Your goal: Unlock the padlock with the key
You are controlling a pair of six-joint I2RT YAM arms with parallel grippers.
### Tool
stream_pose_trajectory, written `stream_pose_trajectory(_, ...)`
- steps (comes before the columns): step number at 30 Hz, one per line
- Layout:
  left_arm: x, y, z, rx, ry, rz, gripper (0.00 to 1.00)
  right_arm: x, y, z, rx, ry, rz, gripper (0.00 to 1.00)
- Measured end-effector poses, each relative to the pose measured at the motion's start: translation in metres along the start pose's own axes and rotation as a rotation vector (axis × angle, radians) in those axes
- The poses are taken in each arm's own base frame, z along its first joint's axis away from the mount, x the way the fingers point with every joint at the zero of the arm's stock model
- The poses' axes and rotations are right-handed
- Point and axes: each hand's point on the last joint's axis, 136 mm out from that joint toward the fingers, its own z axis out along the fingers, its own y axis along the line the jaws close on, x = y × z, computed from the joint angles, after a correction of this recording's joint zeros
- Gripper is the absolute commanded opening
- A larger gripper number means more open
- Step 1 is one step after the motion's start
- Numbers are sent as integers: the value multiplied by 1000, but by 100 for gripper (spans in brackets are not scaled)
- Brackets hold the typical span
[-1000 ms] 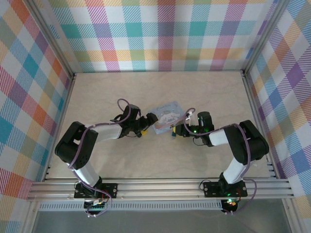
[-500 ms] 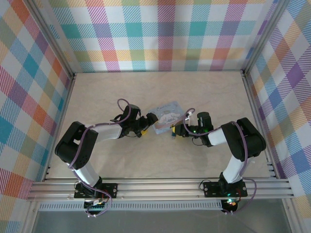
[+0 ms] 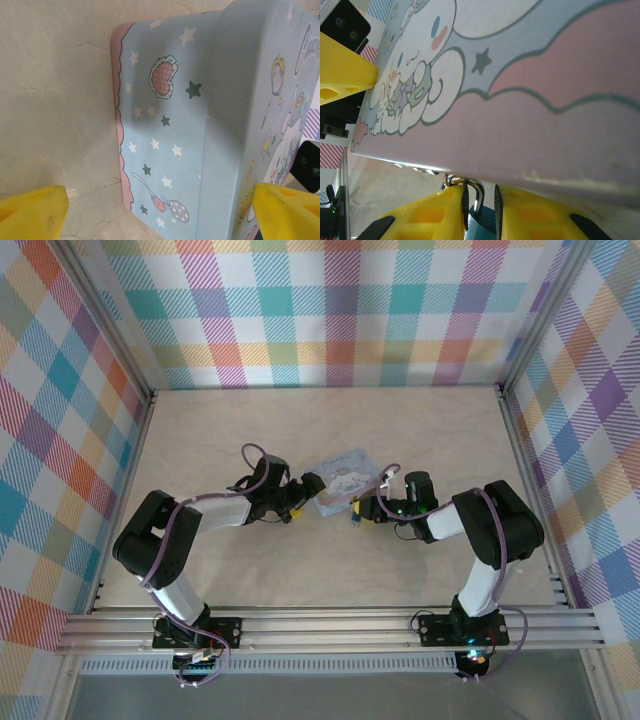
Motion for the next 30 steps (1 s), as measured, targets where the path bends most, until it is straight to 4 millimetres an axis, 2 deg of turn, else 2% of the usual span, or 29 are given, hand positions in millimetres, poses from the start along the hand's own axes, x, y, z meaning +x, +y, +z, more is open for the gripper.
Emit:
stream_pose_trajectory(18,0,0,0,0,0,0,94,1,-1,6,-30,-18,28,21)
stream_pose_trajectory(30,-1,0,0,-3,-6,0,94,1,2,6,-47,-31,45,1)
